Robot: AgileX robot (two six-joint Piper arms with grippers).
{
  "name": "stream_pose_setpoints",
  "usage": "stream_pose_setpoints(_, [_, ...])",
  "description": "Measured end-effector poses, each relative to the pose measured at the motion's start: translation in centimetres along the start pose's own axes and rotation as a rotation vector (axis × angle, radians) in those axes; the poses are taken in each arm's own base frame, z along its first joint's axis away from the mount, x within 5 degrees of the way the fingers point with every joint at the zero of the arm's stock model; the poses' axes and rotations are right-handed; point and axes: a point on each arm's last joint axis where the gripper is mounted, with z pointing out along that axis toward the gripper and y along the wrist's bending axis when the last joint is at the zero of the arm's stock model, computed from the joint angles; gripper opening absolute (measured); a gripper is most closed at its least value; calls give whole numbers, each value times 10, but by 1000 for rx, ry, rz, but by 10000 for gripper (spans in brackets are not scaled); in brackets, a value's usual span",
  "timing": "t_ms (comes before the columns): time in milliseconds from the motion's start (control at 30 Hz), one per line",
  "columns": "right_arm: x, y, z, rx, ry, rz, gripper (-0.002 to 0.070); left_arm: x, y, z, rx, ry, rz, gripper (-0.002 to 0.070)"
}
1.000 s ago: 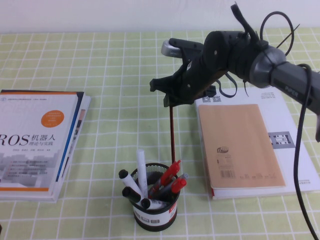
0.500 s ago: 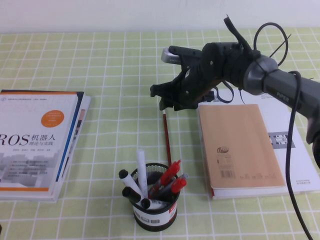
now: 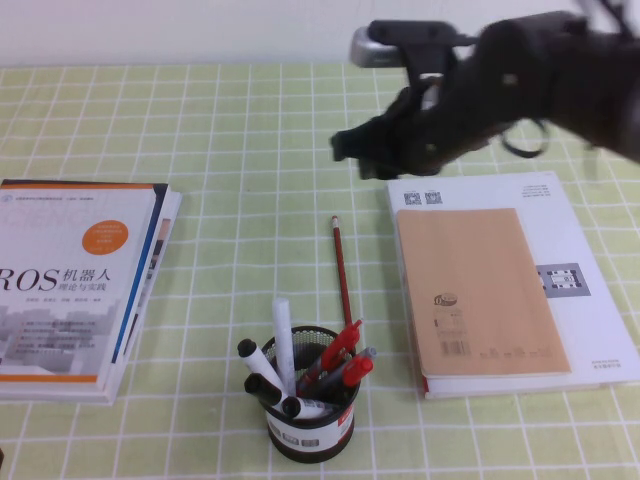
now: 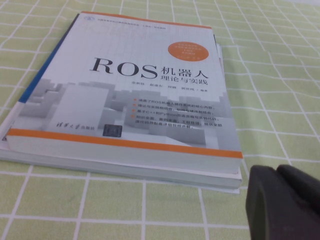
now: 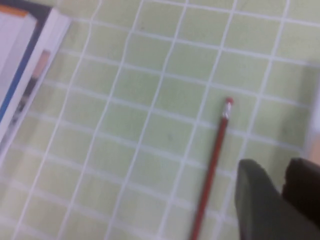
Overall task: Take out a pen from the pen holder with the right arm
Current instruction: 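Take a marker out of the pen holder and lay it on the table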
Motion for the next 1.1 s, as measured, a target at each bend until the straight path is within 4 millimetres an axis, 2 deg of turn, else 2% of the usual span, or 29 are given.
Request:
stream_pose_setpoints(133, [25,-4,-53,2,-15,-48,21,0,0,0,0,0,0,-8])
stream_pose_setpoints(267, [55,-10,-98,0,-26,-84,-6,0,0,0,0,0,0,-8])
stream_pose_setpoints(367, [75,-15,-124,-2,-42,-99,-10,0,0,0,0,0,0,-8])
stream_pose_setpoints(500, [99,-20,-147,-5,-50,-104,-11,0,0,0,0,0,0,-8])
stream_pose_setpoints(633, [113,-24,-156,6,13,-105,-12,0,0,0,0,0,0,-8])
stream_pose_setpoints(800, [117,-24,-157,9,49,-143,-12,0,0,0,0,0,0,-8])
stream_pose_setpoints(1000, [119,-25,-154,4,42,-211,-12,0,0,0,0,0,0,-8])
stream_pose_setpoints(1100, [125,-31,-152,8,-19,-209,-12,0,0,0,0,0,0,-8])
